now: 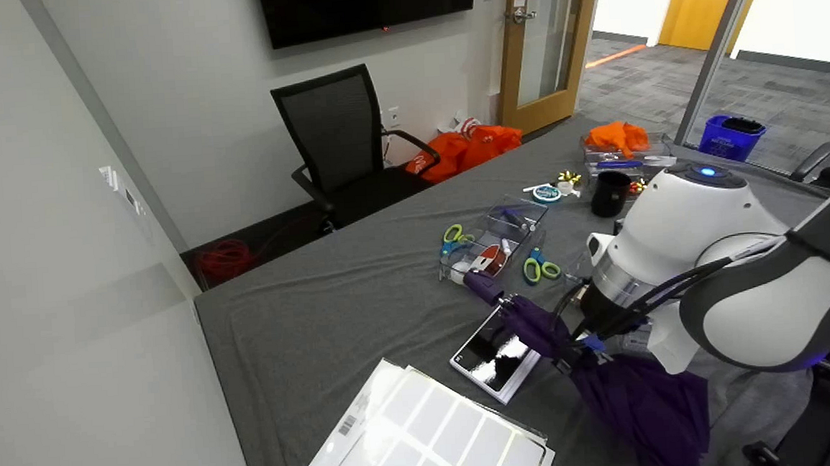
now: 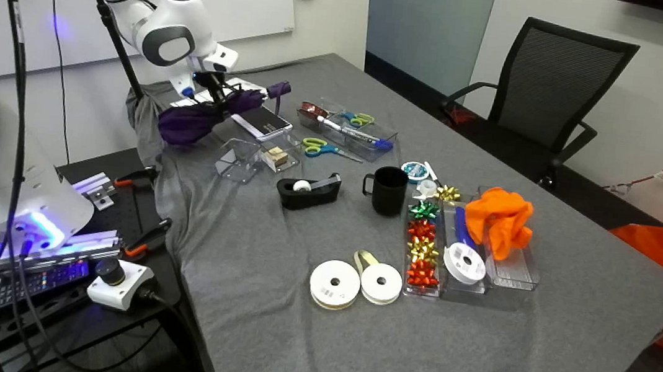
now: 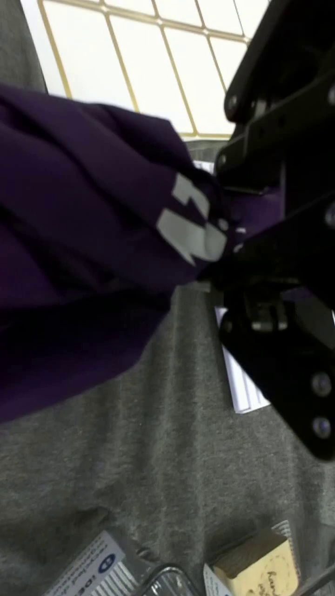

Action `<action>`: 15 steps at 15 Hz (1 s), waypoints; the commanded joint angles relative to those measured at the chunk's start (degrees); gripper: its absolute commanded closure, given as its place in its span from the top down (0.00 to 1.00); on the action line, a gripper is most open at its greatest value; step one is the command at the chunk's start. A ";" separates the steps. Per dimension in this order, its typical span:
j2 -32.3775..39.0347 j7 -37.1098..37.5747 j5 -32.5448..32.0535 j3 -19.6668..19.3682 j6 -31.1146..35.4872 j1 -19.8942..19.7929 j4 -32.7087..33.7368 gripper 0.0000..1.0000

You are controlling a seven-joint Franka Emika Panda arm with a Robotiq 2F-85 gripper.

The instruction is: Move the purple umbrella forwards.

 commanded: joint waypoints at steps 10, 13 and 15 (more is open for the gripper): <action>-32.10 -41.76 2.78 -9.42 -36.77 -2.08 -8.31 0.08; -35.85 -53.64 -3.96 -16.98 -39.62 -2.67 -9.43 0.08; -37.08 -61.33 -7.70 -21.01 -40.12 -3.28 -9.70 0.08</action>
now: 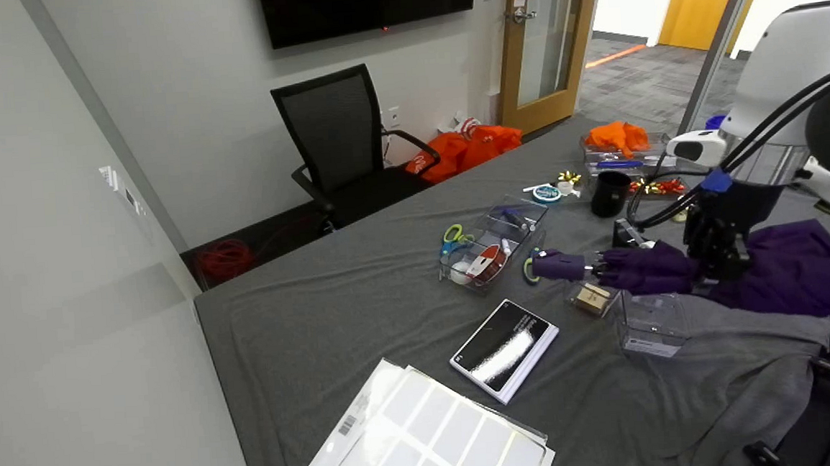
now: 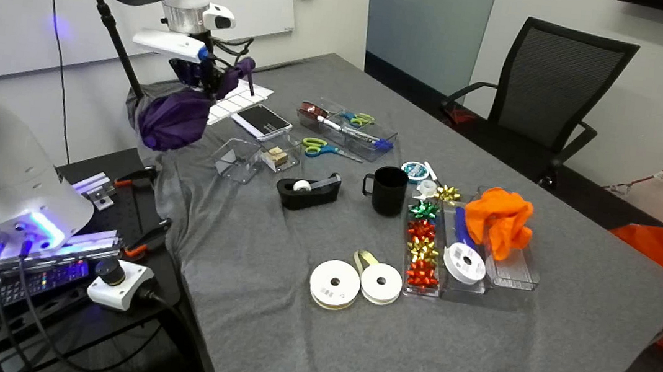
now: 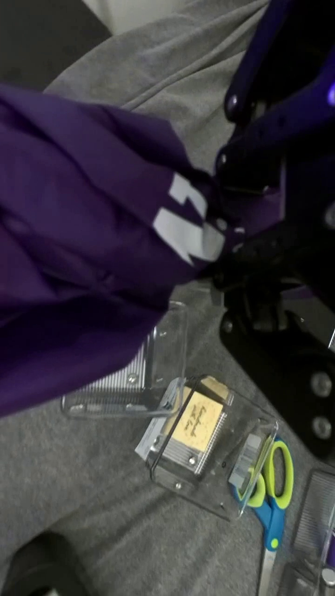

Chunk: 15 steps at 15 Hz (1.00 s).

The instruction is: Move the purple umbrella forwards.

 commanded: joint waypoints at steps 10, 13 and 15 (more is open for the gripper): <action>-2.30 -36.44 -9.94 -13.77 -2.93 -3.48 0.92 0.32; -2.28 -37.11 -10.05 -13.79 -3.10 -3.48 1.09 0.32; -2.57 -39.65 -10.58 -14.14 -3.77 -3.25 0.53 0.08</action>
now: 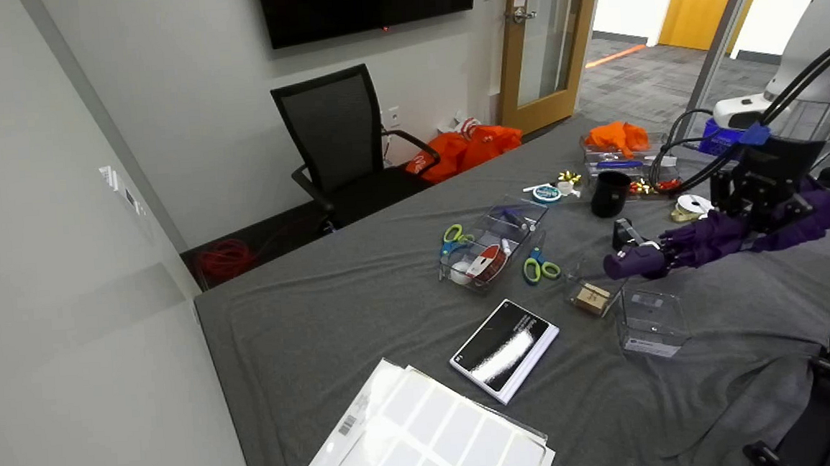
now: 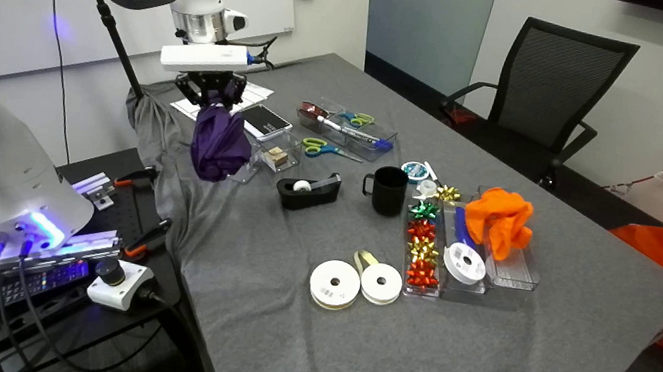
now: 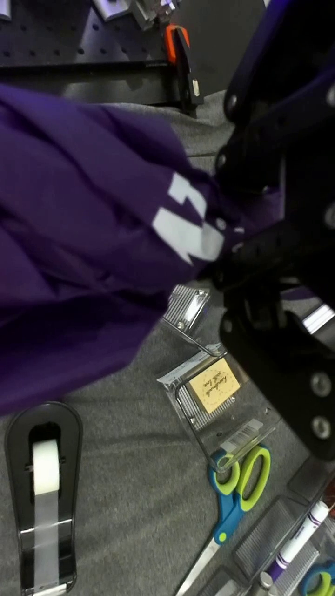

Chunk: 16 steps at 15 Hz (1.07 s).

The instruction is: Move the purple umbrella forwards.

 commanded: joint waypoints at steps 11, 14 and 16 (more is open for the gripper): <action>4.43 -28.78 -22.68 -5.41 10.24 -12.36 -5.69 0.08; 11.10 -38.37 -22.91 -10.42 23.59 -15.43 -5.70 0.08; 15.92 -46.51 -18.16 -13.41 30.81 -16.03 -5.74 0.08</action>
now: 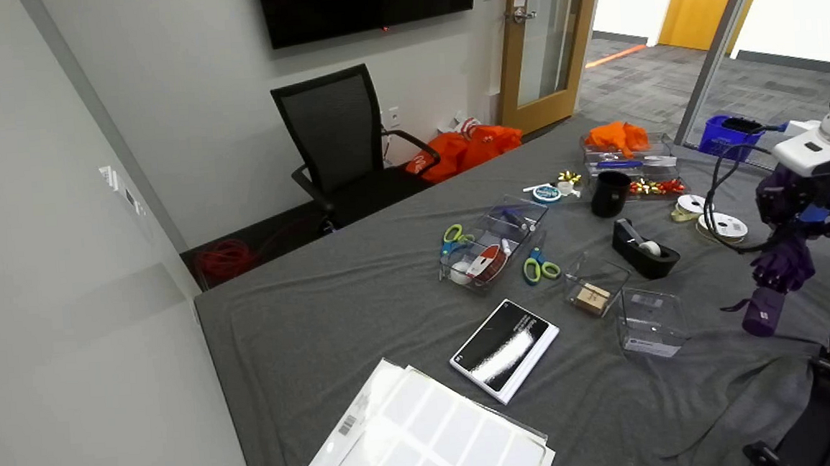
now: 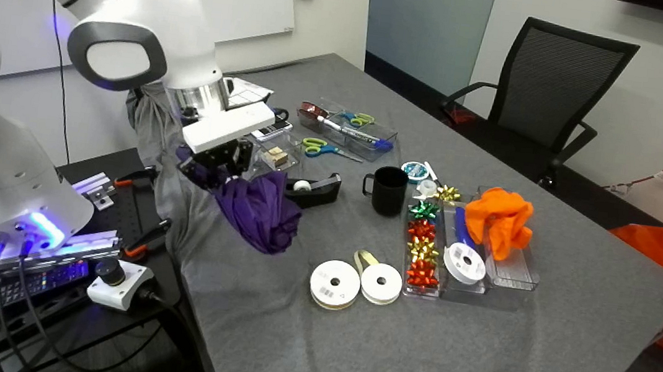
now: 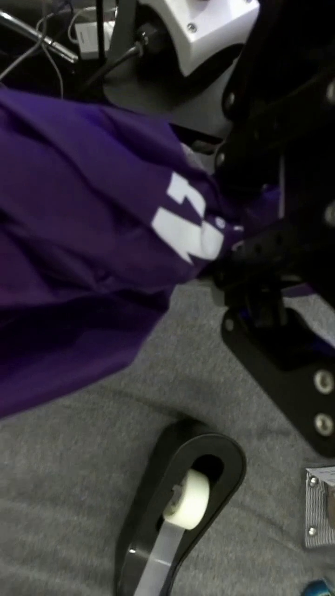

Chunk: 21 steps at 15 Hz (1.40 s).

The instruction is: Move the purple umbrella forwards.

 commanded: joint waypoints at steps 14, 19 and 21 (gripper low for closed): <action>10.80 -33.93 33.59 -2.93 6.94 -0.43 0.53 0.58; 10.96 -33.80 32.81 -3.40 7.02 -0.34 0.59 0.91; 10.89 -33.80 32.13 -3.62 6.71 -0.43 0.61 1.00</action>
